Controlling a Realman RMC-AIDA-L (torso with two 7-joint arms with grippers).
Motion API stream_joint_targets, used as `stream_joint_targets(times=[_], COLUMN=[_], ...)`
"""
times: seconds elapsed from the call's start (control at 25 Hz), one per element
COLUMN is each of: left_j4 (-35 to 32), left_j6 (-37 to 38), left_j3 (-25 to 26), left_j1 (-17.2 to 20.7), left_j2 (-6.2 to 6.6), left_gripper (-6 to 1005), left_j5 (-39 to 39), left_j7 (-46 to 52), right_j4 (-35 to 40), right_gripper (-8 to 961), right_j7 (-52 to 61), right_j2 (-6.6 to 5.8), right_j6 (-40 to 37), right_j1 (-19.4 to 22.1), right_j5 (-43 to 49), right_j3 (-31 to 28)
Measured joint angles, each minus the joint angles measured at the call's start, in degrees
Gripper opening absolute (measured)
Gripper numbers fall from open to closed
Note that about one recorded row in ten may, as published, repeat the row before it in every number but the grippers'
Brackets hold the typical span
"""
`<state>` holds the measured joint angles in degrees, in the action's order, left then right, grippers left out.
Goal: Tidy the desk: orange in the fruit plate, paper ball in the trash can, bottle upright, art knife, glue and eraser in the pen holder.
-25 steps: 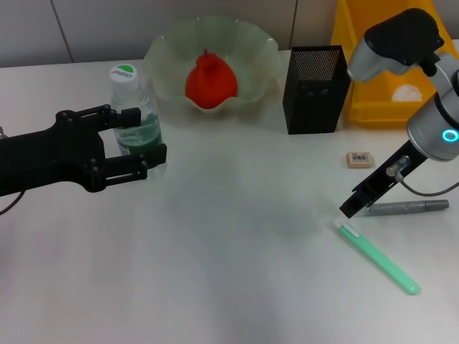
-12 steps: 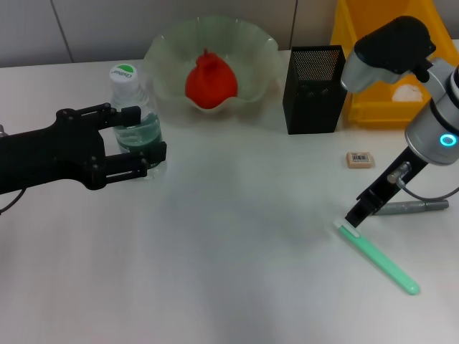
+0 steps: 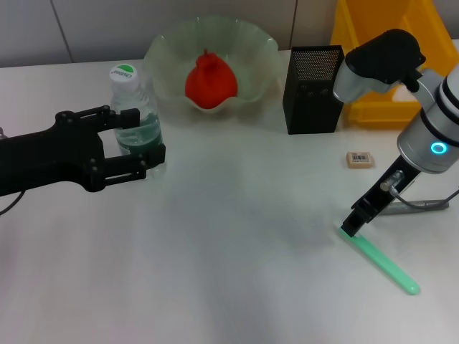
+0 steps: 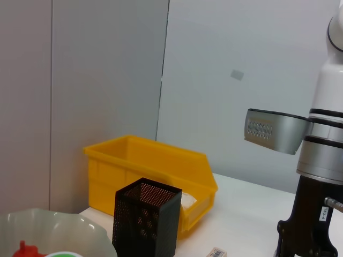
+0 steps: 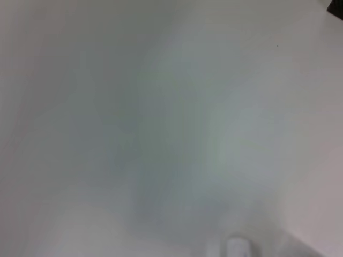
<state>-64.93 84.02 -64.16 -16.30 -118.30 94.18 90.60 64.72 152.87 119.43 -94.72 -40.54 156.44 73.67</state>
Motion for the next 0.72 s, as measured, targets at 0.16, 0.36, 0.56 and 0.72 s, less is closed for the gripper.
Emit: stream_joint_targets(times=[0.16, 0.36, 0.56, 0.72], left_j4=[0.0, 0.1, 1.0, 1.3], left_j6=[0.0, 0.0, 0.0, 0.0], left_j3=[0.0, 0.0, 0.1, 0.2], left_j1=[0.1, 0.2, 0.0, -0.1], left_j2=[0.00, 0.00, 0.06, 0.08], left_gripper=[738, 739, 739, 738], left_j5=[0.2, 0.2, 0.2, 0.2], left_j7=[0.0, 0.0, -0.6, -0.6], right_j4=[-0.6, -1.7, -2.6, -2.8], right_gripper=[458, 457, 457, 457], right_j7=[0.2, 0.4, 0.8, 1.1], right_j2=[0.01, 0.06, 0.09, 0.09], right_j6=[0.6, 1.1, 1.6, 1.7], right_j1=[-0.3, -0.8, -1.3, -1.5], right_j5=[-0.1, -0.2, -0.5, -0.7], right_j3=[0.1, 0.6, 2.1, 2.3])
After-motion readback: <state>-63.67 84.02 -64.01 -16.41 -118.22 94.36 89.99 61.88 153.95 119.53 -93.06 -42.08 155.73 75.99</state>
